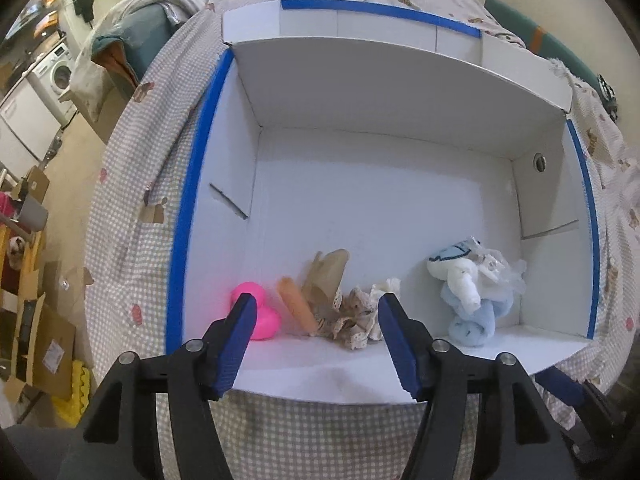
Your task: Organize soft objects
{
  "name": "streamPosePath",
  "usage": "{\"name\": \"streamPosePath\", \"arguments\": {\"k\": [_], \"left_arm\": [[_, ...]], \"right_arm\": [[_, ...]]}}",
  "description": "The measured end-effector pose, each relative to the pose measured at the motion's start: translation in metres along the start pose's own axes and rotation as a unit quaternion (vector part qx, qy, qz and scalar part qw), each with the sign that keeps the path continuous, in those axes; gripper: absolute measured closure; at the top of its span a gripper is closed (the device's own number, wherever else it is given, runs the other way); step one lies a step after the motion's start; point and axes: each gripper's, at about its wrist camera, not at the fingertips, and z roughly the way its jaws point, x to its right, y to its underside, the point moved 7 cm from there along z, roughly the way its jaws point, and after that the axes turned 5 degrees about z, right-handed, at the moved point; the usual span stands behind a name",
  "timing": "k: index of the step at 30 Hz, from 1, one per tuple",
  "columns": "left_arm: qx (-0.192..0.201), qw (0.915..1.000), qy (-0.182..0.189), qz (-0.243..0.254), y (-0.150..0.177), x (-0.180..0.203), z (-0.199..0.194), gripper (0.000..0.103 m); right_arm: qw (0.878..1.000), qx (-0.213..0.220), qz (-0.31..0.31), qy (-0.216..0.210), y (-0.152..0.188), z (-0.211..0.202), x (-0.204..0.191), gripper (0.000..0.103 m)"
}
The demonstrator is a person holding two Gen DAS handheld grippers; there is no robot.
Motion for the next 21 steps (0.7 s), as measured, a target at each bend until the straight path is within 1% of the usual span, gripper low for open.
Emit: {"name": "streamPosePath", "arguments": {"k": [1,5,8,11,13,15,17,19,21], "left_arm": [[0.004,1.0000,-0.006,0.000,0.000,-0.003,-0.004,0.043],[0.026,0.9996,-0.008,0.005,0.003,-0.011,-0.020,0.043],[0.056,0.9983,-0.016,0.007,0.007,-0.019,-0.037,0.043],[0.089,0.9958,-0.020,0.009,0.013,-0.028,-0.055,0.043],[0.122,0.9920,-0.034,-0.001,0.018,-0.039,-0.070,0.043],[0.148,0.9882,-0.037,-0.013,0.022,-0.049,-0.082,0.043],[0.167,0.9849,-0.040,-0.020,0.029,-0.057,-0.092,0.037],[0.183,0.9817,-0.047,-0.022,0.034,-0.061,-0.102,0.030],[0.198,0.9785,-0.050,-0.026,0.040,-0.065,-0.110,0.029]], "right_arm": [[1.000,-0.001,-0.002,0.002,0.001,0.001,0.000,0.013],[1.000,-0.003,-0.007,0.008,0.003,0.003,-0.002,0.013],[1.000,0.000,-0.013,0.010,0.007,0.003,-0.005,0.013],[0.999,0.013,-0.030,0.013,0.009,-0.003,-0.011,0.013],[0.998,0.033,-0.047,0.018,0.009,-0.012,-0.018,0.013],[0.995,0.060,-0.068,0.037,0.007,-0.020,-0.023,0.013],[0.991,0.091,-0.085,0.055,0.004,-0.030,-0.026,0.013],[0.986,0.116,-0.100,0.061,0.000,-0.040,-0.032,0.013],[0.981,0.139,-0.112,0.069,-0.004,-0.049,-0.038,0.013]]}}
